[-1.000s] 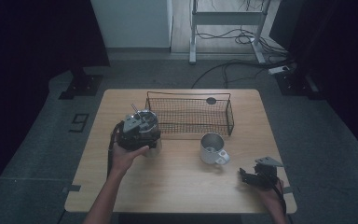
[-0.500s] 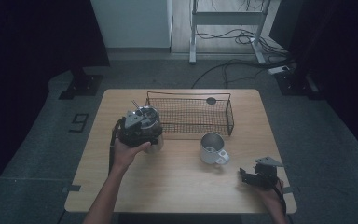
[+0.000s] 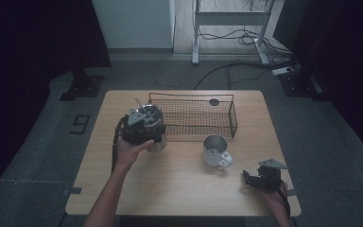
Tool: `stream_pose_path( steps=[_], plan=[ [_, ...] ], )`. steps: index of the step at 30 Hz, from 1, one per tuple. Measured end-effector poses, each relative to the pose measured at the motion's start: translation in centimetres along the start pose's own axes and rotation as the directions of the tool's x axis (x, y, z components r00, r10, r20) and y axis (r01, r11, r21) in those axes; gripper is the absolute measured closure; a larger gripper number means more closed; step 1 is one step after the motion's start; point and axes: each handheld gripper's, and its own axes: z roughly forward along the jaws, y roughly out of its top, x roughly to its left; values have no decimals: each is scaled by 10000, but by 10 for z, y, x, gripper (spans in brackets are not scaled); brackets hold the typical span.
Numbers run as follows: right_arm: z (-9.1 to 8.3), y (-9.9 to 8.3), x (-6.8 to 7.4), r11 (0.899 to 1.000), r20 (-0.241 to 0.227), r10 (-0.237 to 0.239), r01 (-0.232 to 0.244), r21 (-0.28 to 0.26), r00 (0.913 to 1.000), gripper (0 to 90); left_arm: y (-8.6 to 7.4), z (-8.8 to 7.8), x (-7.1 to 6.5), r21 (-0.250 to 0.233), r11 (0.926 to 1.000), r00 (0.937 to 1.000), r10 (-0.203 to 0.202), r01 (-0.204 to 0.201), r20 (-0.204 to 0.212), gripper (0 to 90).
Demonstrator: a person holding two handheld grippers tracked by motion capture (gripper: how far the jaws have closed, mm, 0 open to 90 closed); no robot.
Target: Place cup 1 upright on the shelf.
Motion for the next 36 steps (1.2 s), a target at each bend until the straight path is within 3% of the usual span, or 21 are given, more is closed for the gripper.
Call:
stream_pose_path(
  steps=[36],
  plan=[
    [0,0,0,10000,-1,-13,13,-25,10000,128,32,17,0,-24,9997,9997,248,-248,56,41]
  ],
)
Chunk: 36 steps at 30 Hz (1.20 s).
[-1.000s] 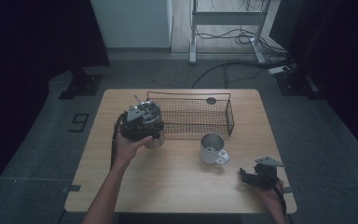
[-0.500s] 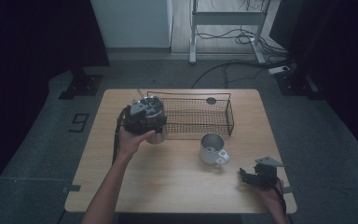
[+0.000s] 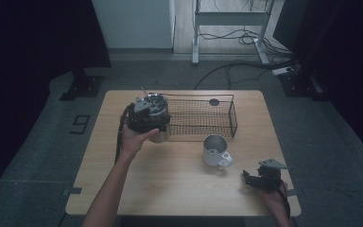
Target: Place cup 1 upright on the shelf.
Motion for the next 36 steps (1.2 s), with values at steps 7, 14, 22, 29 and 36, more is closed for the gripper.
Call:
stream_pose_path(
  steps=[7,14,22,29,36],
  plan=[
    [0,0,0,10000,1,4,-4,1,10000,128,6,4,0,33,10000,10000,34,-34,25,41],
    [0,0,0,10000,1,3,-3,2,10000,128,11,9,-1,-12,10000,10000,25,-25,28,41],
    [0,0,0,10000,0,2,-2,-1,10000,128,15,15,-1,62,10000,10000,24,-24,53,41],
    [0,0,0,10000,1,4,-4,0,10000,128,20,19,0,78,9999,10000,86,-86,41,41],
    [0,0,0,10000,2,2,-2,1,10000,128,24,24,0,152,9998,9999,135,-135,11,41]
  ],
)
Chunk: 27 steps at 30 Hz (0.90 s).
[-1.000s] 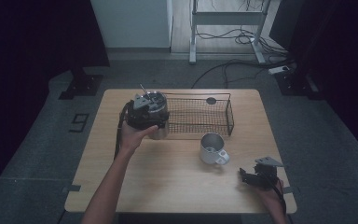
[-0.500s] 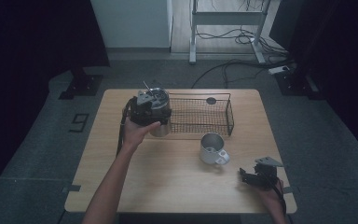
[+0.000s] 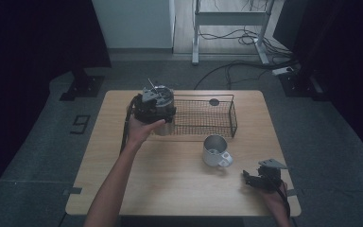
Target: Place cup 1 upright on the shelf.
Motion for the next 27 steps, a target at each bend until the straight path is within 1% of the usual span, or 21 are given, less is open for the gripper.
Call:
stream_pose_path(
  steps=[12,23,27],
  plan=[
    [0,0,0,10000,-6,-4,4,7,10000,128,7,8,-1,30,9999,9999,121,-121,-3,41],
    [0,0,0,10000,-5,-5,5,8,10000,128,6,21,-1,15,10000,10000,-17,17,36,41],
    [0,0,0,10000,-5,-4,4,7,10000,128,6,26,-1,84,10000,10000,-13,13,28,41]
  ],
)
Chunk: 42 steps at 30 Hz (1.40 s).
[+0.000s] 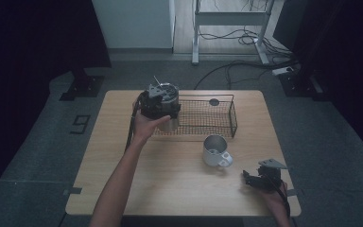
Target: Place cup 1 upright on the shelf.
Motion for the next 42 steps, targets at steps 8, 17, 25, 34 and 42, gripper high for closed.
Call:
stream_pose_path(
  steps=[8,17,25,34,42],
  plan=[
    [0,0,0,10000,-2,2,-2,-1,10000,128,4,9,3,49,10000,10000,-15,15,-76,41],
    [0,0,0,10000,-1,3,-3,0,10000,128,8,14,6,-19,10000,9999,-83,83,-84,41],
    [0,0,0,10000,3,1,-1,-2,10000,128,6,24,15,121,9996,9995,-238,240,-189,41],
    [0,0,0,10000,-1,4,-4,-5,10000,129,9,34,24,226,9993,9992,-285,291,-293,41],
    [0,0,0,10000,1,2,-2,-6,10000,129,10,43,26,213,9996,9991,-169,177,-390,41]
  ],
)
